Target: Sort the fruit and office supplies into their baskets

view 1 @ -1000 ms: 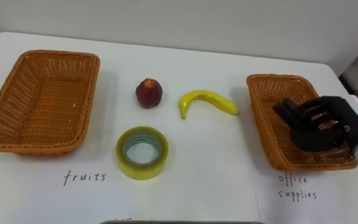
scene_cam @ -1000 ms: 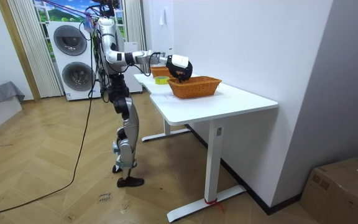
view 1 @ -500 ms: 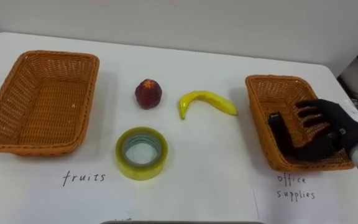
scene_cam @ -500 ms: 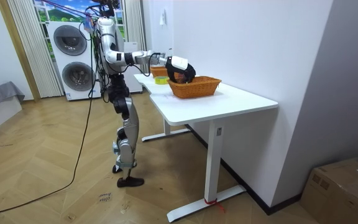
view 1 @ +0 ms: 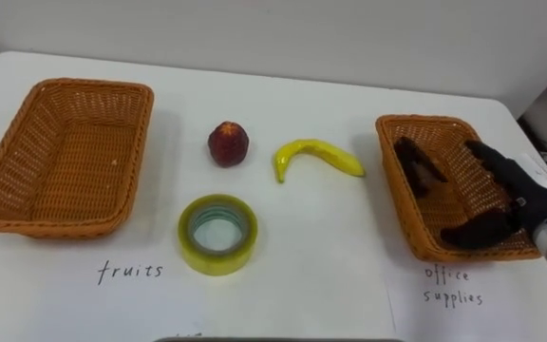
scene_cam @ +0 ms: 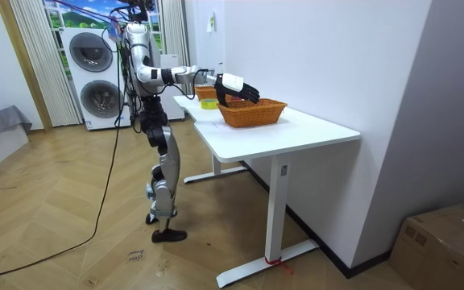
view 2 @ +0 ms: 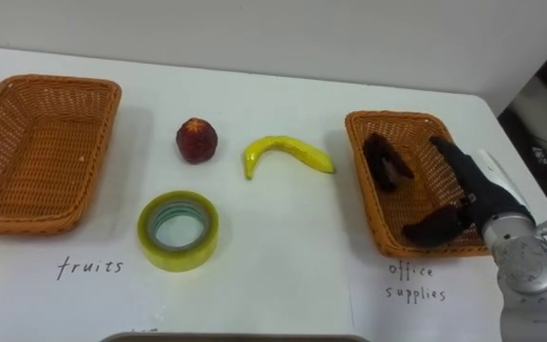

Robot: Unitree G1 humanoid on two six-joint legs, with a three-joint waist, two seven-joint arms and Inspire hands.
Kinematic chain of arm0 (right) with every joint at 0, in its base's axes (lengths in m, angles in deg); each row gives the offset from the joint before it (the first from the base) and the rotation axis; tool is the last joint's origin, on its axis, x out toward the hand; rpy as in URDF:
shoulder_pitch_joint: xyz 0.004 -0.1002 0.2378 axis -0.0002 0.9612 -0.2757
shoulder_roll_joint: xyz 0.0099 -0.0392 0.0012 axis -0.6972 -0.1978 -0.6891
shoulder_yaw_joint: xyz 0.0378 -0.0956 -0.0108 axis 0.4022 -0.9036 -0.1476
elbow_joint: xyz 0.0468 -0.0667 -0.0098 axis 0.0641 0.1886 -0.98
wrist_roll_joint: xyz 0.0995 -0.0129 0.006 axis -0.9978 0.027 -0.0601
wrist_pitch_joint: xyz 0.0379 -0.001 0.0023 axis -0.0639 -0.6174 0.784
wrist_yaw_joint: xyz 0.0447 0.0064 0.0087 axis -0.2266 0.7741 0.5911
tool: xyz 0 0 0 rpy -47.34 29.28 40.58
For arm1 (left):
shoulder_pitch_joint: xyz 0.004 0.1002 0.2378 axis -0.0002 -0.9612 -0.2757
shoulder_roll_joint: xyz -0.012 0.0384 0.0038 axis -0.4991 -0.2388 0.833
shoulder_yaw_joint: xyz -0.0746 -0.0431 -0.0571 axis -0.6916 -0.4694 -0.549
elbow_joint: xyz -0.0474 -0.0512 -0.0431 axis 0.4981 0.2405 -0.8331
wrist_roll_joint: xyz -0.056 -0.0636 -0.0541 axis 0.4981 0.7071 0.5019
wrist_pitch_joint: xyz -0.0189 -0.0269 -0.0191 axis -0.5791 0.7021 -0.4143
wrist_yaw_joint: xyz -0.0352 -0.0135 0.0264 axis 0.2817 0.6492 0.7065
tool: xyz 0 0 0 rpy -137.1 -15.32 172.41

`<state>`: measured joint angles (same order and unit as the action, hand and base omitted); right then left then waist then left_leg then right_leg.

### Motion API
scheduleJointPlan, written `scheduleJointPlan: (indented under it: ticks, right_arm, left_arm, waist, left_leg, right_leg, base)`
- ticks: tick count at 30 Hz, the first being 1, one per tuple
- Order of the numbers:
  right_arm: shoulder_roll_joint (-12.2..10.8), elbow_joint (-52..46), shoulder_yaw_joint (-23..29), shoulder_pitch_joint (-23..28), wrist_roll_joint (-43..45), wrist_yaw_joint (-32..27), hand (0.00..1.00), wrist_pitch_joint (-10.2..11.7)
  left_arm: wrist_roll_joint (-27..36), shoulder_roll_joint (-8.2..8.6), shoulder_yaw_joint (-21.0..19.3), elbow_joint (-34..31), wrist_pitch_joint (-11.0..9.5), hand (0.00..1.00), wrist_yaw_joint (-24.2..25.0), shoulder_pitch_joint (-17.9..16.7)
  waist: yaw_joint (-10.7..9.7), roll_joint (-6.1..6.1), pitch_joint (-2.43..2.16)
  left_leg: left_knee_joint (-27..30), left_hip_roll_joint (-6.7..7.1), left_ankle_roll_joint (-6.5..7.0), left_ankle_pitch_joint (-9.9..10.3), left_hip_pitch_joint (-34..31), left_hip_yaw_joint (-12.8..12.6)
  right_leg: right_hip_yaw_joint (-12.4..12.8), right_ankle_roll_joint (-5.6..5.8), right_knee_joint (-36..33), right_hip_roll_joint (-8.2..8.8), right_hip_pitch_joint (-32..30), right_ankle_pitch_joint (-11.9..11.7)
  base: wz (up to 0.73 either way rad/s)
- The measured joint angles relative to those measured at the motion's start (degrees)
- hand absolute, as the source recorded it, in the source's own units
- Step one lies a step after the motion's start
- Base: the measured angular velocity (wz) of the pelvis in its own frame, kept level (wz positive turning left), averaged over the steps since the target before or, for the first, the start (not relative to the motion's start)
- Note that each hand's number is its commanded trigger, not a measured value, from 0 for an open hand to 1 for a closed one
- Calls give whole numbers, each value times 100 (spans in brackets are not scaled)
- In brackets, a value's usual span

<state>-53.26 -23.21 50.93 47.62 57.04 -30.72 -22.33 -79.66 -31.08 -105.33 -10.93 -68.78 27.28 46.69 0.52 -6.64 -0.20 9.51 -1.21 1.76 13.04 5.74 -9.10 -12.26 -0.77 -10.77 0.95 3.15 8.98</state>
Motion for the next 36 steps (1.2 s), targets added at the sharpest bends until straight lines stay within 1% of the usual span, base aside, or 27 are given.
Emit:
scheduleJointPlan:
  ticks: [5,20,28,32,35,36]
  right_arm:
    - [0,0,0,0,-3,0,0,0]
    - [0,0,0,-1,3,-1,0,0]
    - [0,0,0,-2,27,-35,0,1]
    - [0,-52,3,-8,67,-245,0,7]
    - [0,-284,6,-10,64,-511,0,32]
    - [0,-372,7,-18,61,-613,0,37]
  left_arm:
    - [0,0,1,0,0,0,-107,2]
    - [91,0,6,16,0,0,-108,5]
    - [94,1,6,18,0,0,-108,7]
    - [90,9,8,23,0,0,-107,15]
    - [91,12,13,15,-1,0,-107,35]
    - [93,13,13,-10,-2,0,-106,48]
  waist:
    - [0,1,1]
    - [-10,-2,6]
    - [3,-26,22]
    - [13,-28,32]
    - [8,-1,48]
    - [11,6,47]
  left_leg:
    - [0,1,0,0,0,0]
    - [-12,1,0,0,-2,0]
    - [6,3,0,0,7,-17]
    - [-21,3,1,1,4,-17]
    - [-20,2,0,1,-8,-17]
    - [-17,1,0,1,-9,-17]
  right_leg:
    - [0,0,0,-1,0,0]
    - [3,1,1,4,-2,1]
    - [44,1,5,1,-7,0]
    - [54,1,7,-7,-15,1]
    - [54,1,13,-8,-30,1]
    - [56,1,14,-7,-34,1]
  base:
    - [0]
    - [0]
    - [0]
    - [0]
    - [0]
    - [0]
